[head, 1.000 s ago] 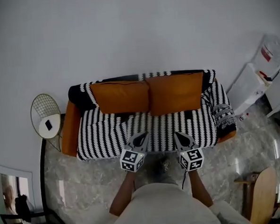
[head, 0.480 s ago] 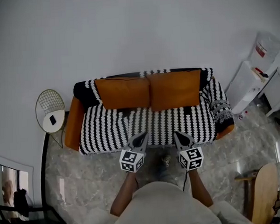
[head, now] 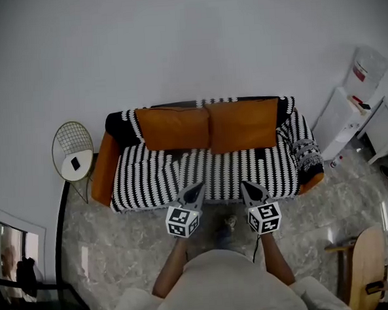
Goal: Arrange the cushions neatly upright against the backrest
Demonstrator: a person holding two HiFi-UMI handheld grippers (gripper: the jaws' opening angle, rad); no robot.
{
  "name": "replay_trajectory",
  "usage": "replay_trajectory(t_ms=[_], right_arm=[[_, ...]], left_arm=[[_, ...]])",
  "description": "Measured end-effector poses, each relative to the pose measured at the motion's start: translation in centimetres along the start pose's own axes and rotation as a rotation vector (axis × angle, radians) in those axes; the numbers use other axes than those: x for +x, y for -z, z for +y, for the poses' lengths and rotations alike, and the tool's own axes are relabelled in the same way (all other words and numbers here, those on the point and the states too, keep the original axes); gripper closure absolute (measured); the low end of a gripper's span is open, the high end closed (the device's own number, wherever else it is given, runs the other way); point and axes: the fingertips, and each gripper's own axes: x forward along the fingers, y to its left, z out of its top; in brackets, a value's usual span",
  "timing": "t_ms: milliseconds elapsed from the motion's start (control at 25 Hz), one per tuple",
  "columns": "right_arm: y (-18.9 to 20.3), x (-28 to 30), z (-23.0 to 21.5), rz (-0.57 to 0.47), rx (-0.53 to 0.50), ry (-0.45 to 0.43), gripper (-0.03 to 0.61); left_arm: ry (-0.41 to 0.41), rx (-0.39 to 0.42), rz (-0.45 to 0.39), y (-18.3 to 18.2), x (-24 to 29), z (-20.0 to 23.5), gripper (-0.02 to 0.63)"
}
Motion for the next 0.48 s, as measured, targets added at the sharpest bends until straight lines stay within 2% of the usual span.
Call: replay_trajectory(t_ms=[480], right_arm=[[-0.8, -0.4, 1.3, -0.012, -0.021, -0.004, 0.551]], left_arm=[[0.004, 0.010, -0.006, -0.4, -1.2, -0.3, 0.584]])
